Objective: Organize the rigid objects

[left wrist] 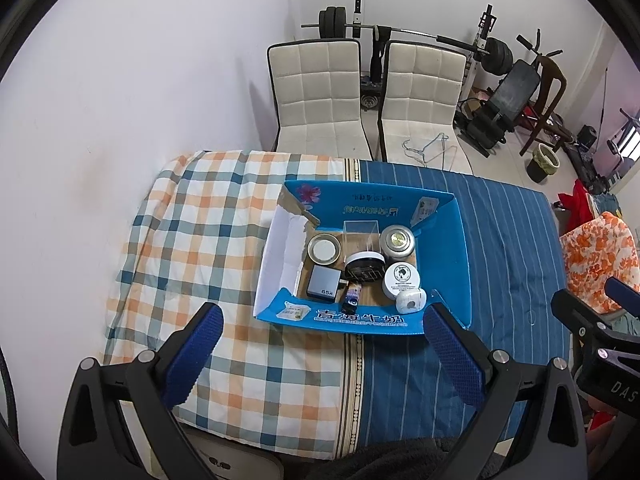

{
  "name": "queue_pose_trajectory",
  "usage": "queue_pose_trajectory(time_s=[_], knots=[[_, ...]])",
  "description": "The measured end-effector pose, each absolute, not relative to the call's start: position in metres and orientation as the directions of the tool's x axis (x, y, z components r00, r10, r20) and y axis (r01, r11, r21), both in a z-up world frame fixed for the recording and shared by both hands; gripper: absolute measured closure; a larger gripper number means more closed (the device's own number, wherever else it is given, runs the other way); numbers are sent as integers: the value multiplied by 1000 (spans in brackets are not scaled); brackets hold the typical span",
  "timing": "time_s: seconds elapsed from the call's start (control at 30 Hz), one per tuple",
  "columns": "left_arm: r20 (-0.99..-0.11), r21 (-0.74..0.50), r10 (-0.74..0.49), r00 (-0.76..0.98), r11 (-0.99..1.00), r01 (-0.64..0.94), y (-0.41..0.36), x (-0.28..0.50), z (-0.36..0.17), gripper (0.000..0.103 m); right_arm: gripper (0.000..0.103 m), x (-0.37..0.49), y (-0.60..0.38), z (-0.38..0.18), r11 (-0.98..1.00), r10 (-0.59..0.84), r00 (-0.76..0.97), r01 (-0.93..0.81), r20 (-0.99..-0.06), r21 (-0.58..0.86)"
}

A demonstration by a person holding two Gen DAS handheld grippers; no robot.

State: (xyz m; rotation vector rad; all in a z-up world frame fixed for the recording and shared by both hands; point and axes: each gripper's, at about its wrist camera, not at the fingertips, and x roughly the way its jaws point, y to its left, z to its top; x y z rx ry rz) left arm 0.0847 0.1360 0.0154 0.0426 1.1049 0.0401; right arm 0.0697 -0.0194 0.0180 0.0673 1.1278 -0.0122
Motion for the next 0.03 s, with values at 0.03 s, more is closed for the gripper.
queue_pose_trajectory(time_s=[0.03], knots=[[-890,55,54,453,998,-10,136,85,17,0,0,70,-19,18,998,24,429,43,-903,48]])
